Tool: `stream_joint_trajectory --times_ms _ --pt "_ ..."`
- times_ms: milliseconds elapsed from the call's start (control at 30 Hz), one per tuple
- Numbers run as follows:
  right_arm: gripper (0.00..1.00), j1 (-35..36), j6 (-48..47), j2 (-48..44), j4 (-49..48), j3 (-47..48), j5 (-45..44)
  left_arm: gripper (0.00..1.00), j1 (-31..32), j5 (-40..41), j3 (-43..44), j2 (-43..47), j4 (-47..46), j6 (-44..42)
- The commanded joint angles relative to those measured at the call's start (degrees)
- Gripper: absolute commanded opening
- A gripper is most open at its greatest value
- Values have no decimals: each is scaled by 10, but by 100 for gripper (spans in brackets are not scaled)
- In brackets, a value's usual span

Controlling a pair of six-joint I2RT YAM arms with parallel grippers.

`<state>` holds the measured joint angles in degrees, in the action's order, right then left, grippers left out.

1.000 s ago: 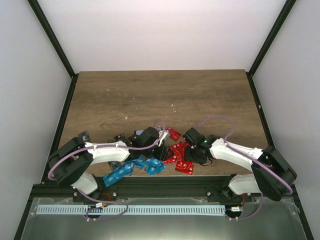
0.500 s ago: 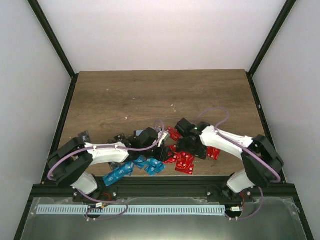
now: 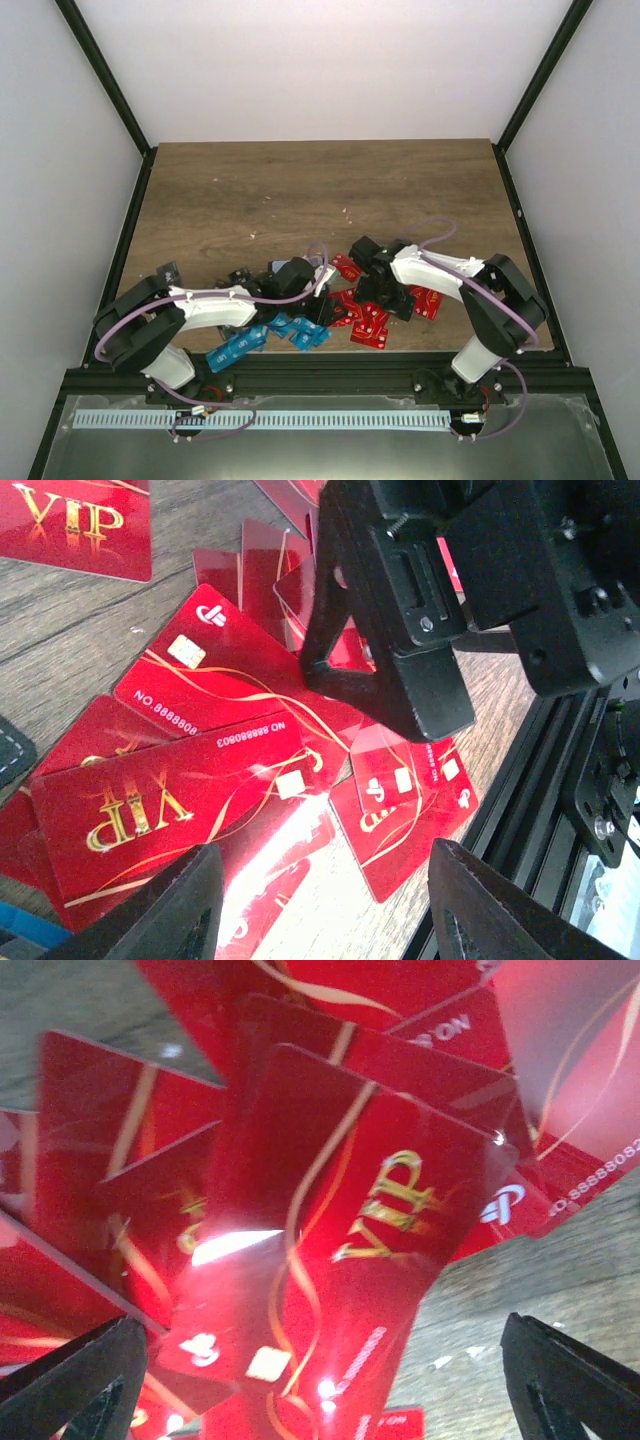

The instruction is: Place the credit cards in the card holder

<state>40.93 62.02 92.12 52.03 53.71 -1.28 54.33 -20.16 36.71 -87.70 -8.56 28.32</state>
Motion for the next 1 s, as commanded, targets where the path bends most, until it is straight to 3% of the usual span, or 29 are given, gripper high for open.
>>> stream_joint_trajectory --times_ms 0,233,500,967 --pt "97 -19 6 -16 -43 -41 12 58 2 7 -15 21 -17 -9" --pt "81 -32 -2 -13 -99 -100 47 58 2 8 -24 27 -17 -10" --pt "65 -32 -9 -26 -71 -103 42 58 1 7 -27 28 -21 -9" --pt "57 -32 -60 -81 -28 -93 48 58 2 2 -28 32 -23 -1"
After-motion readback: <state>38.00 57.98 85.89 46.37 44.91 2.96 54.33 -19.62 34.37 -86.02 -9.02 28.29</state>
